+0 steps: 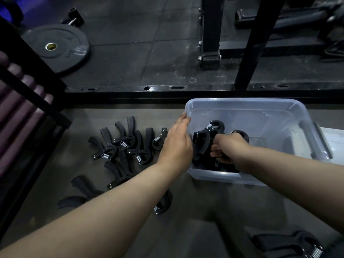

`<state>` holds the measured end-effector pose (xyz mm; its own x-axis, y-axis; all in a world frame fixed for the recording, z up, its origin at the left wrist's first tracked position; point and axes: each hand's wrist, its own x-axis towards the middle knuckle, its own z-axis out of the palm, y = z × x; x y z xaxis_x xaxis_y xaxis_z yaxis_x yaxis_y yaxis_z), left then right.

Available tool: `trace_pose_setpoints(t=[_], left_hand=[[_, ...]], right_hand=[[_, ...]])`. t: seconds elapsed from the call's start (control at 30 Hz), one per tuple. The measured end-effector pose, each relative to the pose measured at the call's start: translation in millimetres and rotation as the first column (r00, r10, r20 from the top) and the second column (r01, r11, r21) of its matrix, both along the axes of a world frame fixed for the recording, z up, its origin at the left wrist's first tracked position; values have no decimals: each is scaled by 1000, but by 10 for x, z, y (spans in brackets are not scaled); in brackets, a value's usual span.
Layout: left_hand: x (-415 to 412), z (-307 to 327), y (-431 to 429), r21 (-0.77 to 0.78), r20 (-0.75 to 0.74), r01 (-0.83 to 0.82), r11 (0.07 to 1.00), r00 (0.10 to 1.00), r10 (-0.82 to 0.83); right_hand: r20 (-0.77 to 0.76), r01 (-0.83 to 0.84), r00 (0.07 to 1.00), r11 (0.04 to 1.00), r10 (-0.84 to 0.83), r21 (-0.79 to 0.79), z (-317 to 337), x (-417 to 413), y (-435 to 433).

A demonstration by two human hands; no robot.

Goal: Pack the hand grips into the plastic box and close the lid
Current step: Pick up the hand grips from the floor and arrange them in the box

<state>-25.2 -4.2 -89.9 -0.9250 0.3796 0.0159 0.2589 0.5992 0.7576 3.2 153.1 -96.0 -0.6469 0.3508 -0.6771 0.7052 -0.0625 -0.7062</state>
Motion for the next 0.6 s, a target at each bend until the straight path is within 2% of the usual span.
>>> trace_pose_setpoints(t=[0.2,0.3,0.37,0.43,0.53,0.6], left_hand=[[-4,-14,-1,6,9,-7,1000,1000,7],[-3,-23,2,-2,6,-7,1000,1000,7],[-10,-29,2,-7,-1,-3,1000,1000,3],[-15,-31,0,-7,-5,-3,1000,1000,3],[-17,-36,0,-1,-3,-5,1000,1000,5],[-15,-47,1,0,-7,-6,1000,1000,6]], right_hand=[[63,-40,997,999,41,-22,-58,3,-37],[147,-212,969,973,197,91,-17,7,-39],[271,-433,892,858,363,278,48,25,-35],[331,-560,827,717,454,415,90,29,1],[359,-610,790,586,497,533,60,1,76],[330,-595,801,598,500,538,27,-13,83]])
